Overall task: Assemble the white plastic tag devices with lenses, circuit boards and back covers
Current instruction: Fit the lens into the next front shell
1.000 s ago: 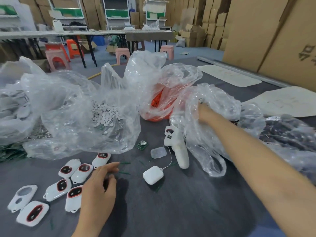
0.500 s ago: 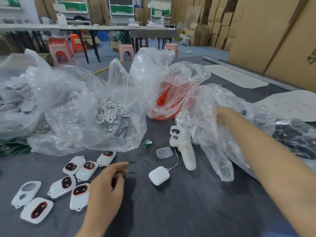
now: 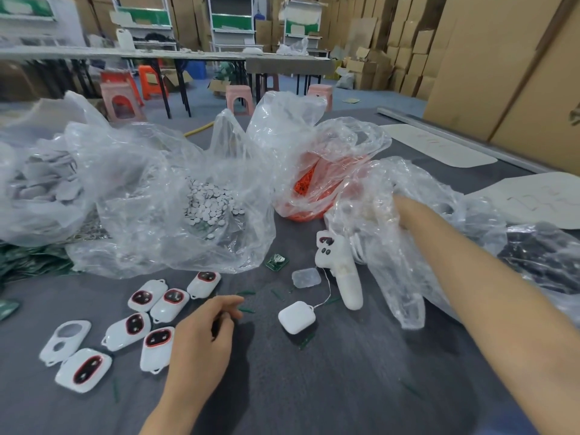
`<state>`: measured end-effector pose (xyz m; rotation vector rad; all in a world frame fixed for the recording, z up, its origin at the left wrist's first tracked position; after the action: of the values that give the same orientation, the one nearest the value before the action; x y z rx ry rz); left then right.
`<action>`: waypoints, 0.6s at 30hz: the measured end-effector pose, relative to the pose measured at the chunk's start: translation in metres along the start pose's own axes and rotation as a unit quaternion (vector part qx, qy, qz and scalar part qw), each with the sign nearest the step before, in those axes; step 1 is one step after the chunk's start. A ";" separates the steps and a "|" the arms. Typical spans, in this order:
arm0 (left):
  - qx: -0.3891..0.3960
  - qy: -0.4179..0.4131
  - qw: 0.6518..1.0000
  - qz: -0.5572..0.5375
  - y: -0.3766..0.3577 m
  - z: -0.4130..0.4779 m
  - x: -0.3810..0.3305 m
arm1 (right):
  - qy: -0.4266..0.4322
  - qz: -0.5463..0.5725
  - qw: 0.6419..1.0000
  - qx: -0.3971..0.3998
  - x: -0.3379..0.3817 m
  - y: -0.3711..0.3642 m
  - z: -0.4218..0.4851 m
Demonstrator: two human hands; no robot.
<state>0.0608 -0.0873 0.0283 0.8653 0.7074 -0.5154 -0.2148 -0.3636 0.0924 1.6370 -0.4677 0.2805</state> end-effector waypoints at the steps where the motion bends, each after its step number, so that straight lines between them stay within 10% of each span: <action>1: -0.001 0.000 1.000 0.000 0.000 0.000 0.000 | -0.009 0.003 1.000 -0.012 -0.005 0.007 0.000; 5: -0.009 0.015 1.000 -0.022 0.000 0.000 0.003 | -0.040 0.019 0.980 -0.193 -0.026 0.071 -0.007; 9: -0.012 0.026 0.986 -0.163 -0.001 -0.004 0.001 | 0.198 0.155 0.883 -0.397 0.019 0.107 -0.114; 14: 0.057 0.202 0.845 -0.492 -0.038 -0.012 0.003 | 0.501 0.150 0.824 -0.218 0.115 -0.030 -0.251; 18: 0.009 0.193 0.844 -0.501 -0.022 -0.010 0.009 | 0.499 0.190 0.840 -0.099 0.121 -0.088 -0.252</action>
<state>0.0483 -0.0925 0.0059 0.5565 1.5441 -1.2989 -0.0451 -0.1245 0.0993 0.9819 0.0067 1.2642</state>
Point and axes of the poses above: each hand's wrist, its own z-axis towards the middle knuckle, its own y-axis out of the back of the hand, x = y × z, the point moved 10 cm from there along z, towards the middle knuckle, and after that the axes turned 6 degrees about -y, right-handed, at the moved point
